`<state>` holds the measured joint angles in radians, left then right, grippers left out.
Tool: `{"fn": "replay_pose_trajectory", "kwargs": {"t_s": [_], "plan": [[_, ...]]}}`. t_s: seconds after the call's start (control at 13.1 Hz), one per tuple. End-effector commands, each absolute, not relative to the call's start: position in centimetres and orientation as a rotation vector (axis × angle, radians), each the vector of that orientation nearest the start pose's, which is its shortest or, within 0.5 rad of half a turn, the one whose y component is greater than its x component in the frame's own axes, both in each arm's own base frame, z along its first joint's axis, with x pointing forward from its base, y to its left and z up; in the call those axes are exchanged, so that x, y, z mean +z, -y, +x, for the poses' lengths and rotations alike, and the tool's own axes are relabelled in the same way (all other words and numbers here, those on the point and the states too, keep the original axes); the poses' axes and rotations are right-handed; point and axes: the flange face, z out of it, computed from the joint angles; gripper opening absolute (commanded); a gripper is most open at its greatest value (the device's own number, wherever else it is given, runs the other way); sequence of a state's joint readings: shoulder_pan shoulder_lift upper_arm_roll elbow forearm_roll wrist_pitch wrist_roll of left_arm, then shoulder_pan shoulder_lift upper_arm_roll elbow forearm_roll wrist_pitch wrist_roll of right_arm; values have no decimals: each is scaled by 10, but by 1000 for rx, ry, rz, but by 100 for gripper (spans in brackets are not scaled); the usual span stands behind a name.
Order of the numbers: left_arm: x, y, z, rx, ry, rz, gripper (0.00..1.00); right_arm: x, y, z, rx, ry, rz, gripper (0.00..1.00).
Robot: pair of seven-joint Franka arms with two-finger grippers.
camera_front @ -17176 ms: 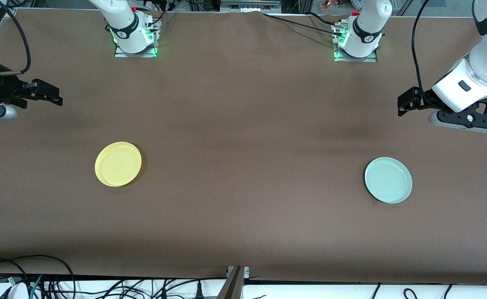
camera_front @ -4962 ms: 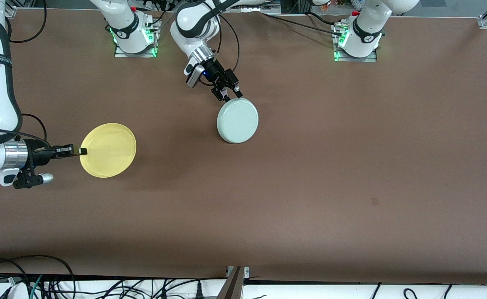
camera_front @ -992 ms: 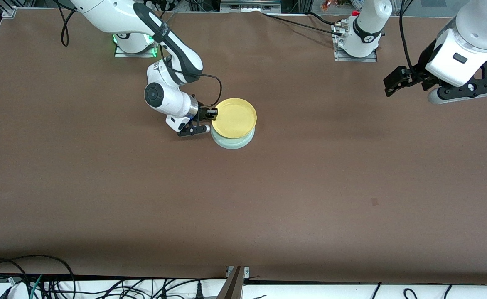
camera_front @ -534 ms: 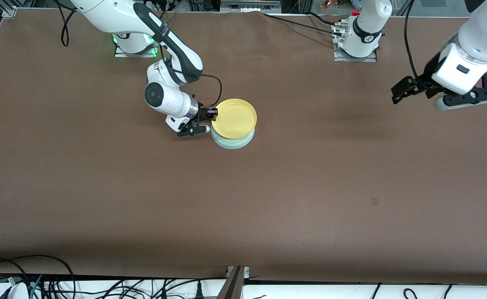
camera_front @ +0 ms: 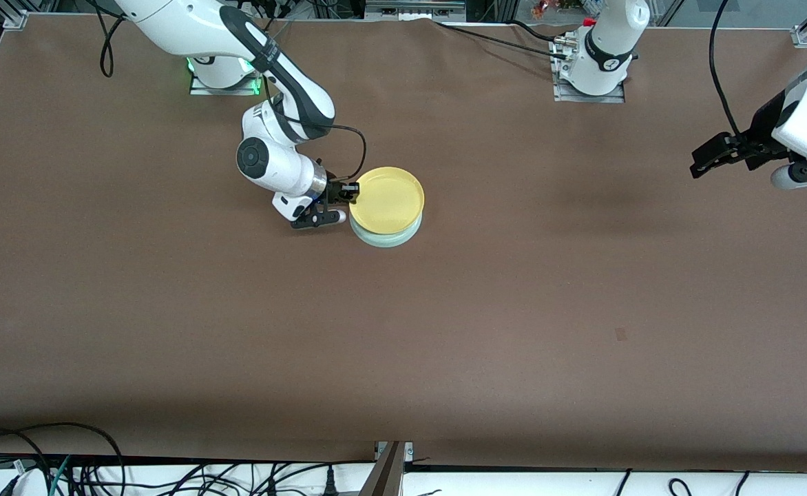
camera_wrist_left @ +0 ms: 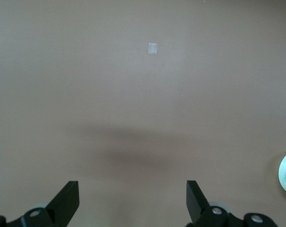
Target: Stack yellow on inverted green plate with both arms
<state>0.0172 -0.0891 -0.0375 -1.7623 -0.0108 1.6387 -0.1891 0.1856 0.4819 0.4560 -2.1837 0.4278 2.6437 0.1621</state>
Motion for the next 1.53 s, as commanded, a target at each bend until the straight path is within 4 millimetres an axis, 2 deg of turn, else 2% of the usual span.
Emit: {"fn": "replay_pose_trajectory", "kwargs": {"t_s": [0.0, 0.08, 0.31, 0.46, 0.53, 0.69, 0.84, 0.99, 1.15, 1.3, 1.37, 1.45], "plan": [[598, 14, 507, -4, 227, -3138, 100, 185, -331, 458, 222, 23, -2746, 44], [599, 15, 509, -13, 225, -3139, 100, 189, -332, 462, 212, 21, -2743, 99], [595, 13, 521, -69, 145, -3145, 100, 221, -325, 480, 155, 21, -2741, 100], [595, 8, 522, -72, 157, -3146, 100, 262, -304, 517, 197, 23, -2750, 100], [595, 6, 522, -72, 160, -3146, 100, 280, -287, 537, 221, 33, -2768, 100], [594, 4, 527, -74, 167, -3145, 100, 321, -267, 571, 228, 108, -2829, 100], [591, 4, 529, -65, 167, -3145, 100, 355, -223, 606, 251, 117, -2912, 100], [598, 3, 534, -91, 170, -3140, 100, 396, -178, 631, 253, 154, -2973, 100], [598, 0, 551, -88, 203, -3148, 100, 429, -142, 644, 249, 199, -3036, 100], [604, -5, 565, -57, 214, -3147, 100, 455, -114, 649, 223, 272, -3119, 100], [608, -6, 572, -69, 214, -3146, 100, 476, -108, 648, 215, 283, -3127, 100], [610, -6, 576, -79, 212, -3148, 100, 505, -94, 643, 191, 244, -3134, 100]]}}
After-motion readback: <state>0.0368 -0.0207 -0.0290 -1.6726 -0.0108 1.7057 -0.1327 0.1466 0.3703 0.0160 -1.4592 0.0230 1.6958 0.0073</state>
